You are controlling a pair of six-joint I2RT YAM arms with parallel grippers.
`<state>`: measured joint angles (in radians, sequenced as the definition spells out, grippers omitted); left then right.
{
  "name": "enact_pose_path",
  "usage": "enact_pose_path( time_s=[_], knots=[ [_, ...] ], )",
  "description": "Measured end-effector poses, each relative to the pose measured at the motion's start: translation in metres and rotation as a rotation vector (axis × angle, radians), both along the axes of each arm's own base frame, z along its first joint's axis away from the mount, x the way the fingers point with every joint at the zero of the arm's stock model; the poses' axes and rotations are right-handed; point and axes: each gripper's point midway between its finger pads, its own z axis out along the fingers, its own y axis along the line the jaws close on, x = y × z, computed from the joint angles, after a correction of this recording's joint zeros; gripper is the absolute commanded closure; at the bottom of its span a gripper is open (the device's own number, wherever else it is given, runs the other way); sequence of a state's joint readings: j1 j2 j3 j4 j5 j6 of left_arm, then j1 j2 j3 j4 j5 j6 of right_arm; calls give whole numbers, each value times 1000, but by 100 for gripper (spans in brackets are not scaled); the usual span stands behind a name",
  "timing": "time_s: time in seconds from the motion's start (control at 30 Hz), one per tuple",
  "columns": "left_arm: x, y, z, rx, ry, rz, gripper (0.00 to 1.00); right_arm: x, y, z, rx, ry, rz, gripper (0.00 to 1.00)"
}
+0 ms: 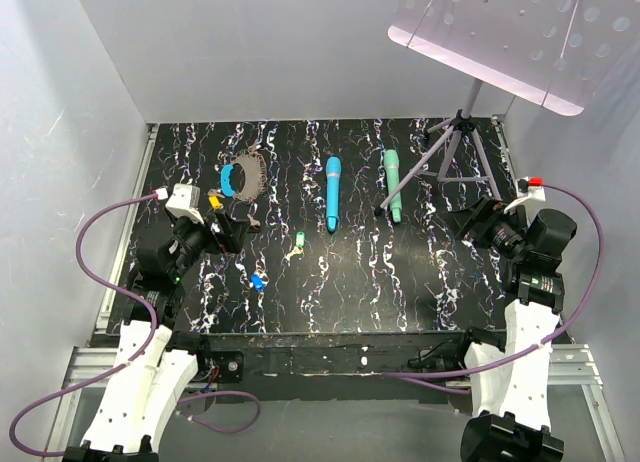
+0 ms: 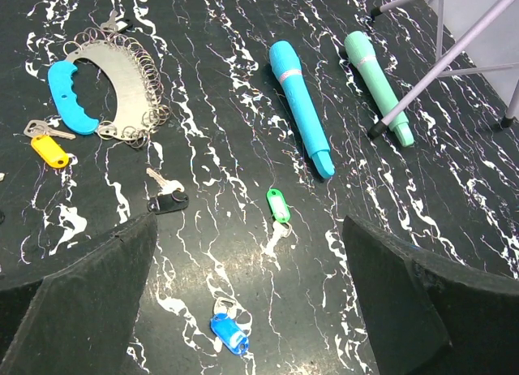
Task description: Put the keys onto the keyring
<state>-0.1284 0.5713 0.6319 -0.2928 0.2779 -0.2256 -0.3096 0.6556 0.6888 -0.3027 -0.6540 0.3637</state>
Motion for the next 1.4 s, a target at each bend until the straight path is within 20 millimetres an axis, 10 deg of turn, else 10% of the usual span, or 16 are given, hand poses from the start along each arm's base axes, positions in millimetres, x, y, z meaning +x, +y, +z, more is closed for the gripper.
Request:
enact_pose_path(
  time_s=[0.47,0.77,1.4],
  knots=[
    [1,-7,-7,-21,39,-29,2,-3,6,1,4,-9,46,10],
    [10,-17,-34,-83,184,-53,2,-27,44,-6,-33,-98,463,10],
    [100,-5,-112,-23,584,32,2,-42,59,-14,-35,-166,691,12]
  ],
)
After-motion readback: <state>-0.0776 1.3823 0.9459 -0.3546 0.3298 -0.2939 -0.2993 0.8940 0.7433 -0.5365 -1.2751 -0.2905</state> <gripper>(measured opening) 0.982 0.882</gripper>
